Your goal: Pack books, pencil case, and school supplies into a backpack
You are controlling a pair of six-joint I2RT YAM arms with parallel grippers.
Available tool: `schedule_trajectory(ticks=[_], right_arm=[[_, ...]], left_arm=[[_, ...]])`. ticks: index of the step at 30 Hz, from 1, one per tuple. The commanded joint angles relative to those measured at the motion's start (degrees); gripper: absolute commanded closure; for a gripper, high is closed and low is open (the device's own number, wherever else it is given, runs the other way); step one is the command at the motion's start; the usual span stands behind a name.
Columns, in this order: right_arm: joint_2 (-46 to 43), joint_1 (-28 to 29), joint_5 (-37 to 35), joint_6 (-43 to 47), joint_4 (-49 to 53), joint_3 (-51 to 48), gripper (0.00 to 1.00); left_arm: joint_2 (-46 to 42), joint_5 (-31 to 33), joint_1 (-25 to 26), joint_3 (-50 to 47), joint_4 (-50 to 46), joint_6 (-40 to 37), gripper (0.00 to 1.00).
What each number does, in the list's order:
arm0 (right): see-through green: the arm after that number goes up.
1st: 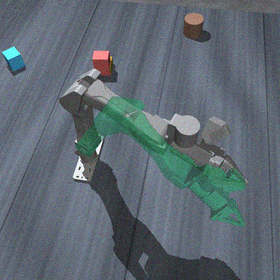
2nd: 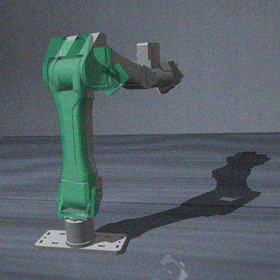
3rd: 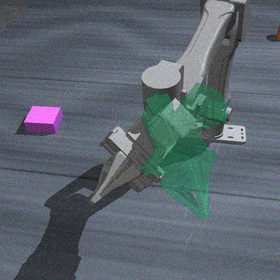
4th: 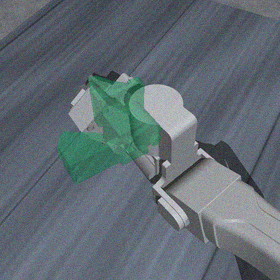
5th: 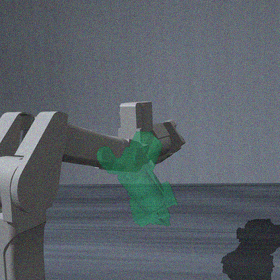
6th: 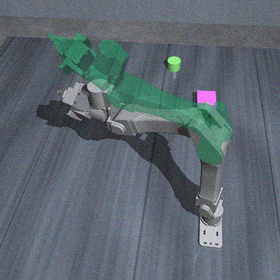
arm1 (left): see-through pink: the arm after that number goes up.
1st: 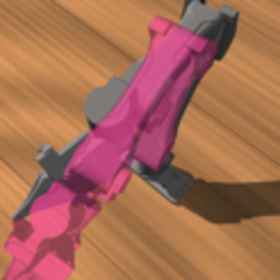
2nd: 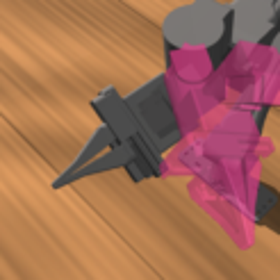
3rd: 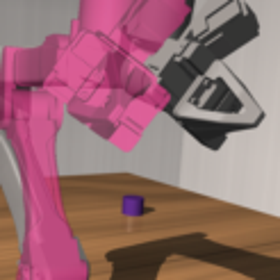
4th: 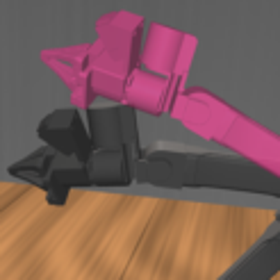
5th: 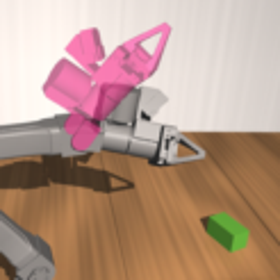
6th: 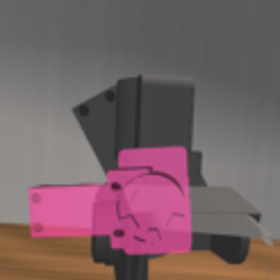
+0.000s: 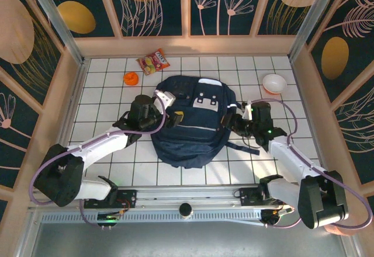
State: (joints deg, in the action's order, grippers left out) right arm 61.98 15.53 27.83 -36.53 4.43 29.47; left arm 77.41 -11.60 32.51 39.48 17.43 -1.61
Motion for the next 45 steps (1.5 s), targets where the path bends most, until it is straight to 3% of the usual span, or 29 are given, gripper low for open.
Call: schedule_trajectory(ticks=[1, 8, 19, 23, 31, 34, 40, 45], right_arm=[[-0.5, 0.38, -1.97, -4.77, -4.81, -2.45, 0.56], [6.51, -0.7, -1.48, -2.1, -7.05, -1.62, 0.55], [16.72, -10.03, 3.89, 3.8, -11.63, 3.5, 0.55], [14.14, -10.86, 2.76, 7.81, -6.19, 6.04, 0.55], [2.91, -10.99, 0.53, 10.59, 1.67, 6.99, 0.55], [0.3, -9.84, 2.02, 8.63, 1.65, 6.11, 0.55], [-4.02, -3.13, -0.25, 0.76, -0.57, 1.72, 0.55], [-4.45, -1.36, -1.29, -5.32, -4.25, -3.12, 0.54]], left_arm=[[1.12, 0.96, -0.8, -2.74, 3.23, 9.45, 0.19], [2.36, -10.27, -0.65, -6.17, 7.9, 13.67, 0.25], [5.47, -13.41, 7.89, -3.29, 6.78, 10.14, 0.26], [2.98, -10.56, 8.07, -2.97, 5.7, 8.91, 0.24], [-2.15, 3.71, 6.59, 0.56, -3.63, -3.37, 0.11], [-0.95, 2.78, 3.1, 3.3, -6.9, -4.08, 0.11], [2.24, 2.88, -4.64, 4.15, -6.17, 7.73, 0.1], [7.47, 0.2, -6.14, 5.58, -7.67, 18.44, 0.11]])
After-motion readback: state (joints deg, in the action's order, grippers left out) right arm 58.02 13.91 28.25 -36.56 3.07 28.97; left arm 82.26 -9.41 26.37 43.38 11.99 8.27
